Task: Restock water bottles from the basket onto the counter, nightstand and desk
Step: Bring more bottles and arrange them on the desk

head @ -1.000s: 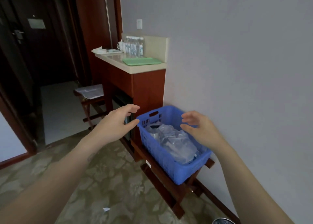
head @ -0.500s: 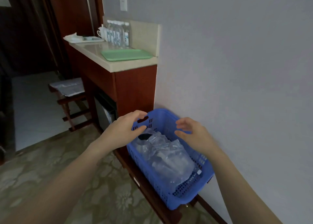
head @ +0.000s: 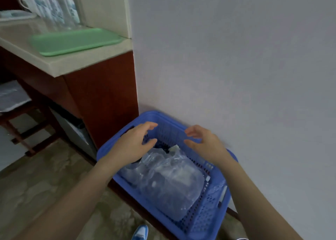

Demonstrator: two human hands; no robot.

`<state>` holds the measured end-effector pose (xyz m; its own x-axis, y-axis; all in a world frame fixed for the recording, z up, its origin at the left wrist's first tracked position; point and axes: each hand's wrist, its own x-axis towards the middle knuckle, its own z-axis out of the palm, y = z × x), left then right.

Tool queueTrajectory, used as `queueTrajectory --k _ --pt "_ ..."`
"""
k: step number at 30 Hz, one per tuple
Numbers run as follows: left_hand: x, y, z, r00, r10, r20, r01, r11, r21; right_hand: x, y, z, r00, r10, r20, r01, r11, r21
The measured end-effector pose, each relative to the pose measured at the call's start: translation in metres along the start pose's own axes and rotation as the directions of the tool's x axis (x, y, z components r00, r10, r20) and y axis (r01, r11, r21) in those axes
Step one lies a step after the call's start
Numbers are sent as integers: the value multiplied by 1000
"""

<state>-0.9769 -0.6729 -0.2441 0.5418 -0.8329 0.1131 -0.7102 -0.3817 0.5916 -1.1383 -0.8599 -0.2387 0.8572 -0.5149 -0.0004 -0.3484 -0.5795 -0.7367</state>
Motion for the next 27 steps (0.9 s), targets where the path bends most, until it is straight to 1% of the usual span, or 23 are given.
queueTrajectory --k 4,6,11,16,21,24,27 --pt "51 -34 11 991 32 126 -28 999 -34 35 14 17 994 108 8 -107 994 -8" --pt "74 -51 19 981 47 187 -37 998 -53 51 24 28 988 155 -13 -155 988 -3" --pt "114 -88 56 934 81 347 -73 997 -37 82 51 61 965 258 -56 -259 966 -15" --pt "148 -124 96 875 51 481 -48 999 -17 110 86 95 943 332 19 -331 943 -35" --pt "181 -160 136 833 68 549 -49 998 -48 133 126 129 917 389 85 -384 921 -70" --pt "198 -177 166 795 46 604 -49 999 -12 153 145 148 898 420 131 -412 907 -87" --pt "208 -190 195 746 1 666 -49 997 53 176 159 172 890 412 194 -398 911 -108"
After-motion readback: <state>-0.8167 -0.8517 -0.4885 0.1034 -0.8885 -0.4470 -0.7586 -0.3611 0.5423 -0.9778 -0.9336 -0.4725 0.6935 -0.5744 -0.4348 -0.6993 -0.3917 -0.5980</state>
